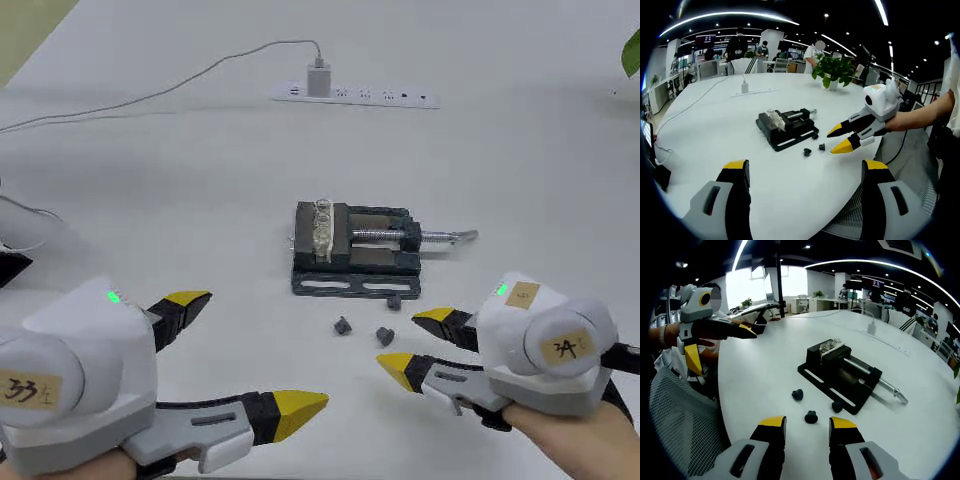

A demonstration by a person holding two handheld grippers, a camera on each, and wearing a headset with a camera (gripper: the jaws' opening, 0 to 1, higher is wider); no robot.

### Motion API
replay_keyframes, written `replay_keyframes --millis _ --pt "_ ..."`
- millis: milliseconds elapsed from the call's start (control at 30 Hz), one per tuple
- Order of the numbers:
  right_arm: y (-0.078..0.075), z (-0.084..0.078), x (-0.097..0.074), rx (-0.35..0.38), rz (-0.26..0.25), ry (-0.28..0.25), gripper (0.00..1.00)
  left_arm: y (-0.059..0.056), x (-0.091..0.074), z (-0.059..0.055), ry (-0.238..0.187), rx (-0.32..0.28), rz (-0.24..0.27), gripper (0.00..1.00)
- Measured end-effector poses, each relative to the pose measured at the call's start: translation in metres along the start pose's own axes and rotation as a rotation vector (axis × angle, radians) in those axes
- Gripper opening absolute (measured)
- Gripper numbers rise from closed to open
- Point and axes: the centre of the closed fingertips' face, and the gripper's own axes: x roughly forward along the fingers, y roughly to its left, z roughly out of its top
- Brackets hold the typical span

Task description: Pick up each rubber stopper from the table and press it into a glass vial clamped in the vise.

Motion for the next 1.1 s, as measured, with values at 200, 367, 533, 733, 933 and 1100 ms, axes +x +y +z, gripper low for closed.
replay_keyframes --millis 200,367,533,733,933,1100 --pt "-0.002 -0.004 0.008 0.026 -0.034 0.018 0.20 0.002 -0.001 -0.003 0.001 -0.011 0.005 0.91" --pt "-0.004 -0.005 0.013 0.016 -0.049 0.032 0.16 0.003 -0.001 -0.003 -0.001 -0.018 0.009 0.91" --pt "-0.005 -0.007 0.013 0.003 -0.051 0.041 0.11 0.003 -0.001 -0.003 0.000 -0.021 0.011 0.91" --pt "-0.006 -0.010 0.015 0.007 -0.054 0.048 0.09 0.003 -0.002 -0.004 0.001 -0.023 0.012 0.90" --pt "-0.007 -0.009 0.015 -0.007 -0.062 0.045 0.09 0.002 -0.002 -0.004 0.002 -0.022 0.010 0.90" --pt "-0.006 -0.006 0.013 -0.031 -0.049 0.047 0.08 0.001 -0.001 -0.004 0.004 -0.009 0.005 0.89"
